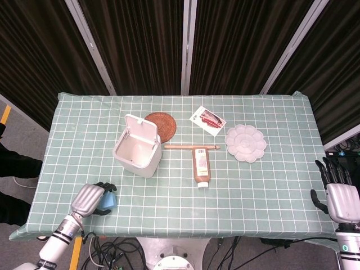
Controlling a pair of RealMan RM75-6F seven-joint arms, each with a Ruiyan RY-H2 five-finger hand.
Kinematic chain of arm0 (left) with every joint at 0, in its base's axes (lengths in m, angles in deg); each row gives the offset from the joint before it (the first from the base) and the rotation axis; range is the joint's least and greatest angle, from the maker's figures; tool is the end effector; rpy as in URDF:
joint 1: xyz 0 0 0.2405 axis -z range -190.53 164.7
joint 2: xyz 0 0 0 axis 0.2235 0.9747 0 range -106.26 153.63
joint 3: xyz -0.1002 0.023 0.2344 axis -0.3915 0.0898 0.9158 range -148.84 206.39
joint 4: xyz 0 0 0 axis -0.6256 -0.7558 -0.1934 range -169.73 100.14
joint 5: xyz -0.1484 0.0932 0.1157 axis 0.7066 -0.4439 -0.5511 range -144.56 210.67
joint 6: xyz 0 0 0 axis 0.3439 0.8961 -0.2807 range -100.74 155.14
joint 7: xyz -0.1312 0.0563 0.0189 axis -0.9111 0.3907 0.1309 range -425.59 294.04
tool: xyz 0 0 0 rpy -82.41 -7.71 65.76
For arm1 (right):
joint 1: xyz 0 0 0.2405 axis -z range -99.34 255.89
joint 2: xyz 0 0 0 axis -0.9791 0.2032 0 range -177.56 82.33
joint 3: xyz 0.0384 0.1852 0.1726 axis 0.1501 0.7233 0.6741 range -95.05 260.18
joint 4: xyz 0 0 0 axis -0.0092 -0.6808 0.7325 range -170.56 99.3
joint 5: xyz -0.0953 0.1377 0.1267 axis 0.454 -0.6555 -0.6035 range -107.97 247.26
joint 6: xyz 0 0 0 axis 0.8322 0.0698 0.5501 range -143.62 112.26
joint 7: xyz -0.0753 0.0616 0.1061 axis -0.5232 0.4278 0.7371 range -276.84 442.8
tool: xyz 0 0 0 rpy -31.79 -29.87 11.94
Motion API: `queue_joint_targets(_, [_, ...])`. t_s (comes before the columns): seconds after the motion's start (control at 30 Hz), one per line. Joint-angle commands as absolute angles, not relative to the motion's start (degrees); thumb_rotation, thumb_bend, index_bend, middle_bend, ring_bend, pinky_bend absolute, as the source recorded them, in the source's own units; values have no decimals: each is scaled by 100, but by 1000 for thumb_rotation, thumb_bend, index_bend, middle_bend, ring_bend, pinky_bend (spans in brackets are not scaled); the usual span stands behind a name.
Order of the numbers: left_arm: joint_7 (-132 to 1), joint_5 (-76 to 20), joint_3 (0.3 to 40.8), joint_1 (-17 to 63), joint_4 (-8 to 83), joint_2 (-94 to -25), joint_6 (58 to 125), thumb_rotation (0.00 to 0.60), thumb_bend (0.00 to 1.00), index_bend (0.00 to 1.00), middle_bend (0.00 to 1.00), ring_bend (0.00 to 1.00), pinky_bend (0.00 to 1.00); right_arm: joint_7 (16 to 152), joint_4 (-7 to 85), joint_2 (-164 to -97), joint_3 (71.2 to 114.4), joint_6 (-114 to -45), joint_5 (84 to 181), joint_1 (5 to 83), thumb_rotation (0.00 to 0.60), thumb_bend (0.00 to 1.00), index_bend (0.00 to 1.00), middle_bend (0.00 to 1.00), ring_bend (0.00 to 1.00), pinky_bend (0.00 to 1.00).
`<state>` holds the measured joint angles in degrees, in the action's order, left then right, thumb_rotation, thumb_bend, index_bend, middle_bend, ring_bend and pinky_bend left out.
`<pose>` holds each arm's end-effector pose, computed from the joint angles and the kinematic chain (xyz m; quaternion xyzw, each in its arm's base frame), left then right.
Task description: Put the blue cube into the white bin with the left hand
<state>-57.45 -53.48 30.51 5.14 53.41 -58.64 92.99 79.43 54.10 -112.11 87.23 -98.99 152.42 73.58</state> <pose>-0.2530 0.2118 0.0069 -0.7266 -0.4281 -0.3498 0.4079 -0.3264 -0.1870 0.1655 0.5924 -0.3715 0.3508 0.6229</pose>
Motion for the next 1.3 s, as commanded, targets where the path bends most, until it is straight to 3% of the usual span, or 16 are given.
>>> queue_joint_targets(0.03, [-5659,-5346,3026,475,5382,-5894,9436,600,133,412,480,489,692,7950,5412,-11205,8723,-9890,15234,7357,600,344,0,0,0,0])
queue_joint_targets(0.2, [-5603,-5324,3054,463,5446,-5881,9466,600,184,485,543,559,745,7962,5428,-11193,8717,-9862,15224,7354,600,343,0,0,0,0])
queue_joint_targets(0.5, [-5457,-5334,2900,389,5815,-5575,9878,600,227,504,557,571,757,7959,5448,-11166,8734,-9904,15228,7365,600,344,0,0,0,0])
queue_joint_targets(0.6, [-5381,-5368,2725,344,6152,-5167,10198,600,227,504,557,571,758,7959,5454,-11164,8731,-9918,15246,7367,600,343,0,0,0,0])
queue_joint_targets(0.8, [-5390,-5257,1991,520,6769,-4442,10624,600,226,516,566,581,778,7915,5479,-11190,8728,-9889,15267,7339,600,343,0,0,0,0])
queue_joint_targets(1.03, [-6424,-4862,1174,1197,7007,-4278,10160,600,227,515,566,581,770,7832,5562,-11156,8761,-9910,15260,7322,600,344,0,0,0,0])
queue_joint_targets(1.3, [-6697,-4755,860,2138,6708,-4780,9396,600,226,512,564,581,766,7886,5494,-11210,8743,-9821,15196,7310,600,344,0,0,0,0])
